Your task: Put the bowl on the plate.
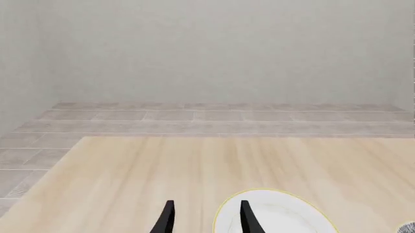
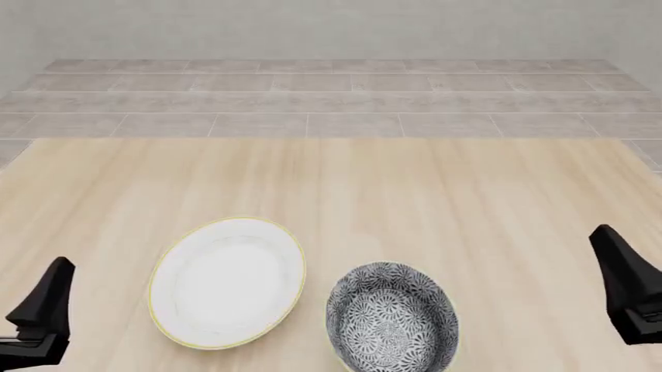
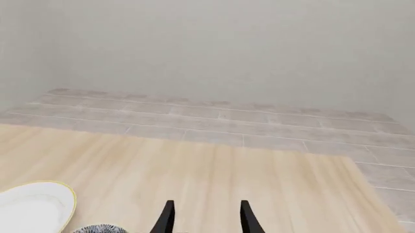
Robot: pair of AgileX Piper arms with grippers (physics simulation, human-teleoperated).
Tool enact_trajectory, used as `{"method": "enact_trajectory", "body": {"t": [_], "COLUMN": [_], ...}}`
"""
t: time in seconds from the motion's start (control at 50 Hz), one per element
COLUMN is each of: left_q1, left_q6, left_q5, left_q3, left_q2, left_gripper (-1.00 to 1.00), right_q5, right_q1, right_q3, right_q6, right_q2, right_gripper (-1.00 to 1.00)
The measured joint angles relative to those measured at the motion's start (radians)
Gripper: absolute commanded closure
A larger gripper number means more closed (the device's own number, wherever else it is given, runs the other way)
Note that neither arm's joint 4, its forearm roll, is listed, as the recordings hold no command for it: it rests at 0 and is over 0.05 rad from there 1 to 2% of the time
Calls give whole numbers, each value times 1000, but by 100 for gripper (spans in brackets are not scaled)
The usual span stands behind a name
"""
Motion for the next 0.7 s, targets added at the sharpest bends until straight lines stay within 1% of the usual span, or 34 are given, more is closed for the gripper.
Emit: {"method": "enact_trajectory", "body": {"t": [0.32, 0.7], "left_q1": [-3, -7], "left_q6": [2, 3], "left_q5": [1, 1], "left_q3": [-5, -9], "left_q2": [-1, 0], "left_gripper": [-100, -100], "right_q5": [-47, -86], "right_q1": [76, 141], "right_q3": [-21, -40], "right_q6": [-29, -52], "right_q2": [113, 230], "right_gripper": [-100, -100]}}
